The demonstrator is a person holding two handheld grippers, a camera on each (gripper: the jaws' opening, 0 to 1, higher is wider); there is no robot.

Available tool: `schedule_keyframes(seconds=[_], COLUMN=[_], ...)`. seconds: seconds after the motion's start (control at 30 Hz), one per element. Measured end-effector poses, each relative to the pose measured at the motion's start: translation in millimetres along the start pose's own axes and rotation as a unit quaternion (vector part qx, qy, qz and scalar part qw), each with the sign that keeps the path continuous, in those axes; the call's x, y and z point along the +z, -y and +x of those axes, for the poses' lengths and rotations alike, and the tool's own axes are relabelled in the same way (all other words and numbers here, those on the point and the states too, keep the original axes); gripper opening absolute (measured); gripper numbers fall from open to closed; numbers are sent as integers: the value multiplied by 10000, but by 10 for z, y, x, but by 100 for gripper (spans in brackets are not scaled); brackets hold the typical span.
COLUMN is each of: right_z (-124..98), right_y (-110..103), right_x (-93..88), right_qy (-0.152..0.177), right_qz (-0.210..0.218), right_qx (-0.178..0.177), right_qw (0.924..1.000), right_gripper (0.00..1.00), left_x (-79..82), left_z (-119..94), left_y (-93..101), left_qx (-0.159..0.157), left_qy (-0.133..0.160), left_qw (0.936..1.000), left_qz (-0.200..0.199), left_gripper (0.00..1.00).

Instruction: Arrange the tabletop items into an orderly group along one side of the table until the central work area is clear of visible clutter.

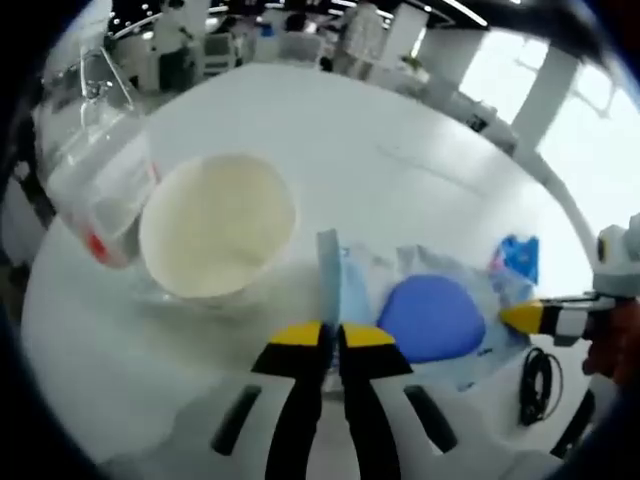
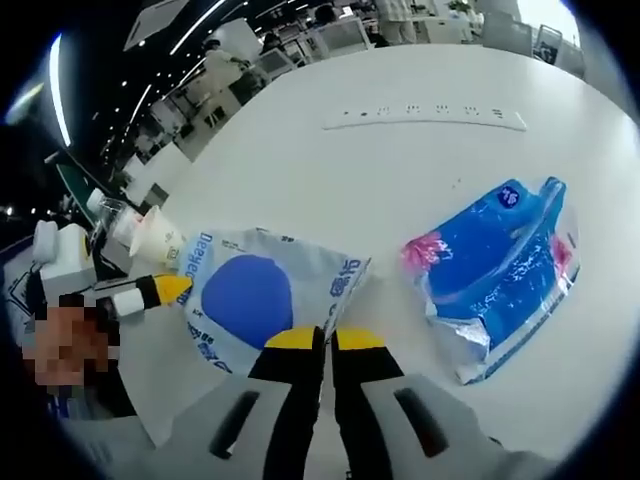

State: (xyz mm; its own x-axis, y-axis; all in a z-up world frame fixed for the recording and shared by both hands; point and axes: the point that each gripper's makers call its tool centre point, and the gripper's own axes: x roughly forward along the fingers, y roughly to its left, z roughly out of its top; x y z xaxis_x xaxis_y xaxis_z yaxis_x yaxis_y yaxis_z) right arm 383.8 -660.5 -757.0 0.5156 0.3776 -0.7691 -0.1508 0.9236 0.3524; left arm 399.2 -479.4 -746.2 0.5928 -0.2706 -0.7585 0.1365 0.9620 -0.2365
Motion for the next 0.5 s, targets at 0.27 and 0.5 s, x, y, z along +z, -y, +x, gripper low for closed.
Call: schedule_keyframes(seconds=[0.27,0.5], right_z=[71,84], right_y=[-17,-5], right_x=[5,25], right_qy=[-50,-41], right_qz=[-33,-67], right_qx=[-27,37], right_qw=[10000,10000], right_gripper=[3,3], left_x=[21,39], left_z=[66,87], left_y=[-37,-69], left_qx=[92,108], left_qy=[8,3], left_qw=[9999,9999], left_qz=[-112,-94], left_gripper=[4,4])
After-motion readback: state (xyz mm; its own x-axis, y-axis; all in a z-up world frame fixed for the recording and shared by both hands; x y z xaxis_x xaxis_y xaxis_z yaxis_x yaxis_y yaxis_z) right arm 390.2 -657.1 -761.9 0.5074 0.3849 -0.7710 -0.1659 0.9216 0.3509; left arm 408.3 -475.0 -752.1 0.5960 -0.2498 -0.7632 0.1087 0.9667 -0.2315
